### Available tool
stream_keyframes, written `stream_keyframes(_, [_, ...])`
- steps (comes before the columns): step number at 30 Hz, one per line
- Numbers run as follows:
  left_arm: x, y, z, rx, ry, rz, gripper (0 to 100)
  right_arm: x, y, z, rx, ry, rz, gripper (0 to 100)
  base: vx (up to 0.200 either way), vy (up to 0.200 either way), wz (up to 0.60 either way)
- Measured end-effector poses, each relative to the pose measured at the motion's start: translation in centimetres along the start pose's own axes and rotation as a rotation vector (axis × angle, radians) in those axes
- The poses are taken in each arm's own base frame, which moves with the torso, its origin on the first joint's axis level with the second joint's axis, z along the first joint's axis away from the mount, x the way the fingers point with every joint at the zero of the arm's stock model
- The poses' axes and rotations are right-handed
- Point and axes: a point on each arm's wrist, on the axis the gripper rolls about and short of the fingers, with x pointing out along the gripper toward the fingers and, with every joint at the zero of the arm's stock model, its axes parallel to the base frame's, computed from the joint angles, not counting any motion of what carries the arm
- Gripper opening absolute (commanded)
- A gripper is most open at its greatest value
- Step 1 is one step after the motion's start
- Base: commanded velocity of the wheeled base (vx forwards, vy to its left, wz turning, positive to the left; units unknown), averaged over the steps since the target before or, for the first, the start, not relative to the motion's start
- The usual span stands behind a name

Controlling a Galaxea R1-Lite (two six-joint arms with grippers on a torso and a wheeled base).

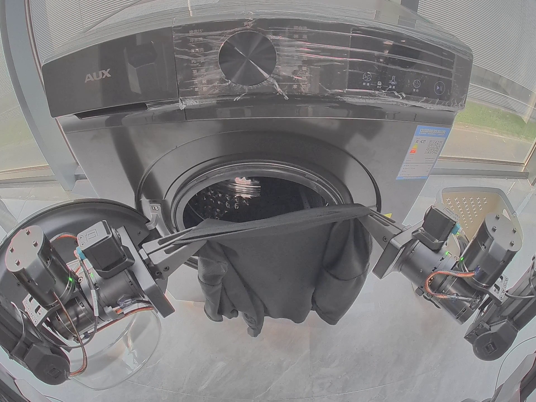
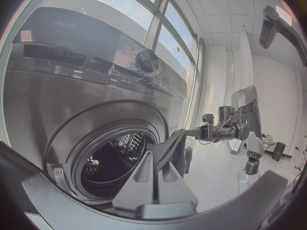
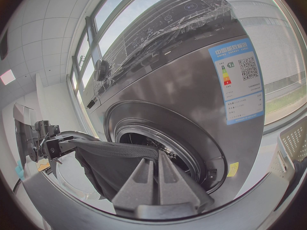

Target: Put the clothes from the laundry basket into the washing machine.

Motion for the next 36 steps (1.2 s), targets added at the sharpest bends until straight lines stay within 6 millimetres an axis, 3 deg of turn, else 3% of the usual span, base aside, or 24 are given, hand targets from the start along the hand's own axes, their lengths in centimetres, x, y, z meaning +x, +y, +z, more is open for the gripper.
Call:
stream_keyframes(16, [-0.1, 1.3, 1.2, 0.033, -0.052, 0.061, 0, 1.1, 0.5, 2.1, -0.022, -0.110, -0.045, 0, 0.000, 0.000, 0.00])
stream_keyframes(36, [-0.4, 2.4, 2.4, 0.061, -0.097, 0.103, 0, 1.4, 0.8, 2.4, -0.017, -0.130, -0.040, 0, 0.000, 0.000, 0.00])
